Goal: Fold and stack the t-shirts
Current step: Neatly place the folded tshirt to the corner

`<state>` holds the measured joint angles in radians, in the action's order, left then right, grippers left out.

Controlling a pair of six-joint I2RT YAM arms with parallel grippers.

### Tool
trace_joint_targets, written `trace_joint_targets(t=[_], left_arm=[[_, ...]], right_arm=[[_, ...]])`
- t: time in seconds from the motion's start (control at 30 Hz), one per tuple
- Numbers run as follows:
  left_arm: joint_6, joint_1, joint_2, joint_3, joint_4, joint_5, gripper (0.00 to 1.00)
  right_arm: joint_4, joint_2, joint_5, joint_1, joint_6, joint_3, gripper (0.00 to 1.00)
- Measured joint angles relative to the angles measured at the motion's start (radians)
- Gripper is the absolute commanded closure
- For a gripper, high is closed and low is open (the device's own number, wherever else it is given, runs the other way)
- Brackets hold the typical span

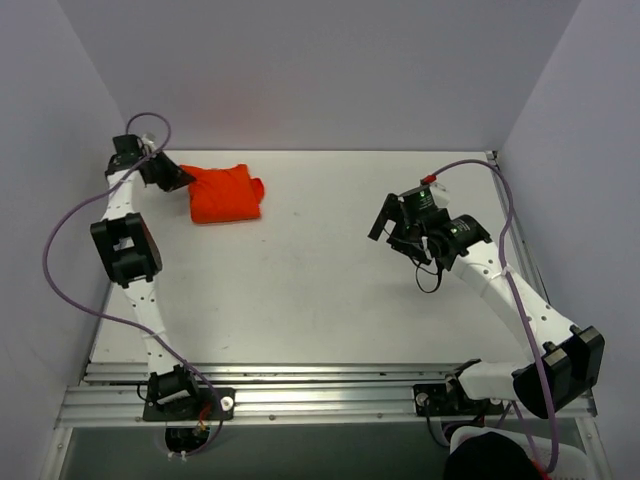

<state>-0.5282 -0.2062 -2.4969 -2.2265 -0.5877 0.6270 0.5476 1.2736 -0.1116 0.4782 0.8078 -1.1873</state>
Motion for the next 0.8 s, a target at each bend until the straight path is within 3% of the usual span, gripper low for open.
trace_joint_targets(t=[0.1,0.13,0.17,0.2,0.23,0.8], left_arm=[[-0.006,-0.111,0.002,-0.050,-0.008,-0.047,0.98],[-0.010,-0.170,0.002,-0.055,-0.007,-0.058,0.92],[-0.006,-0.210,0.001,-0.060,-0.008,-0.053,0.75],[0.000,-0.241,0.000,-0.061,-0.007,-0.049,0.17],[0.005,-0.263,-0.003,-0.064,-0.008,-0.041,0.06],[-0.163,-0.274,0.027,-0.028,0.073,0.109,0.06]], right_arm=[[-0.003,0.013,0.008,0.000,0.000,0.000,0.02],[-0.003,0.018,0.011,0.000,-0.001,-0.001,0.02],[-0.002,0.023,0.015,0.000,-0.002,-0.002,0.02],[-0.002,0.026,0.018,0.000,-0.004,-0.002,0.02],[-0.002,0.027,0.022,0.000,-0.005,-0.002,0.02],[0.014,0.027,0.055,0.000,-0.045,-0.003,0.01]])
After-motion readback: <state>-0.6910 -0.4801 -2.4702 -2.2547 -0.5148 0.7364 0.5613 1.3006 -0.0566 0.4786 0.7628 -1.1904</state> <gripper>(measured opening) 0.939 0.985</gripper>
